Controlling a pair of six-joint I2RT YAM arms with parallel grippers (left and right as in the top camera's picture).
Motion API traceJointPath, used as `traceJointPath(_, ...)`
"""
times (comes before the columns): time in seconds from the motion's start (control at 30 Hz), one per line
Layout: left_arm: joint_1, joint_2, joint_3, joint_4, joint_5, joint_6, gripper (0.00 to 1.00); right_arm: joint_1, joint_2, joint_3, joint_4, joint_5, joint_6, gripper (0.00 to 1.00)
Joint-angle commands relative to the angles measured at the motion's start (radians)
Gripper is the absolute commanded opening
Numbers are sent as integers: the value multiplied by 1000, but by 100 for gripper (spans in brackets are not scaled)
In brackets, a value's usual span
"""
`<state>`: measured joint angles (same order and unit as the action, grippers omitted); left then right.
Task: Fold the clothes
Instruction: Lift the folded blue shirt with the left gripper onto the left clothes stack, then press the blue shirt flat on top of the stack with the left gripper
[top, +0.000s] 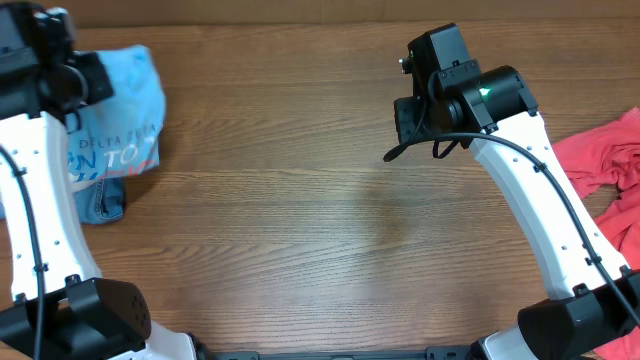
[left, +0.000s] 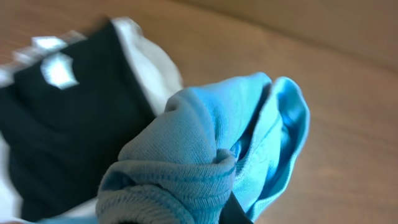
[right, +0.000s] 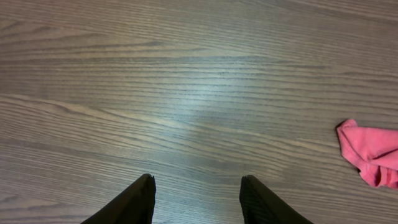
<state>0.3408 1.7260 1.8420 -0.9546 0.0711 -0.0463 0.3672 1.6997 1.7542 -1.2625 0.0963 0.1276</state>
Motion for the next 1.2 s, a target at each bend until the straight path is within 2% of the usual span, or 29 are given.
traceJointPath(0.0,46,-21,39,55,-30,24,4,-5,-11,14,-8,8,2,48)
traceJointPath(0.3,152,9,39,190,-24,24,4,-5,-11,14,-32,7,2,48)
traceJointPath(0.6,169,124,39,219,6,24,4,-5,-11,14,-45,6,3,48)
traceJointPath(0.83,170,146,39,284,-106,24,5,-5,-11,14,-53,3,3,48)
traceJointPath(1.17,171,210,39,320,-161,24,5,-5,-11,14,-60,-20,3,48)
